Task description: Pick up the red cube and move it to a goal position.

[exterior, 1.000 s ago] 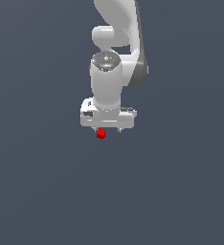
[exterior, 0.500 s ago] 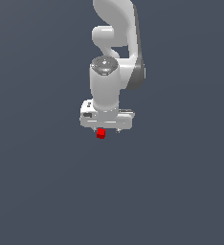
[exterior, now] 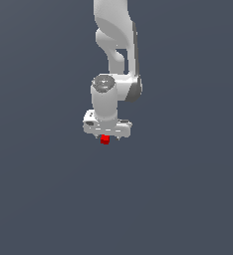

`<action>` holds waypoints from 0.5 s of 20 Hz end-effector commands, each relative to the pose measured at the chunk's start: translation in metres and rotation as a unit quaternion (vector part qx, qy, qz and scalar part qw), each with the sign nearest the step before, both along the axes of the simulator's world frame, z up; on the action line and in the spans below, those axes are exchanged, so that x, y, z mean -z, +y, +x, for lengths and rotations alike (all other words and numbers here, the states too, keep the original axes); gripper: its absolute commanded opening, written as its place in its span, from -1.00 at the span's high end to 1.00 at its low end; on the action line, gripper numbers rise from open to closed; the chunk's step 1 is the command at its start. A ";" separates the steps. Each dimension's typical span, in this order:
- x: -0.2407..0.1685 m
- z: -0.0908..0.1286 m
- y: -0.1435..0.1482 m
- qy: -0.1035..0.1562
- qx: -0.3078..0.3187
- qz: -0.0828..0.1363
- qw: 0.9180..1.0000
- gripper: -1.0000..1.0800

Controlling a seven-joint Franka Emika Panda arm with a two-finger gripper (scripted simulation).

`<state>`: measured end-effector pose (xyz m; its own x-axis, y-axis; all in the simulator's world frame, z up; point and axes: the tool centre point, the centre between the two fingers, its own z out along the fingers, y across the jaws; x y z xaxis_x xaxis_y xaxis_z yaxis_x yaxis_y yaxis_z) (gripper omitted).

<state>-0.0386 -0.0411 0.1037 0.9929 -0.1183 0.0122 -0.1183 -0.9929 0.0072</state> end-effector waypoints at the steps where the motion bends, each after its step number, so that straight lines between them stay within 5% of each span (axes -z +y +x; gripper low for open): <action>1: 0.021 -0.012 -0.006 0.002 0.011 0.001 1.000 -0.92; 10: 0.072 -0.040 -0.018 0.005 0.036 0.003 0.999 -0.92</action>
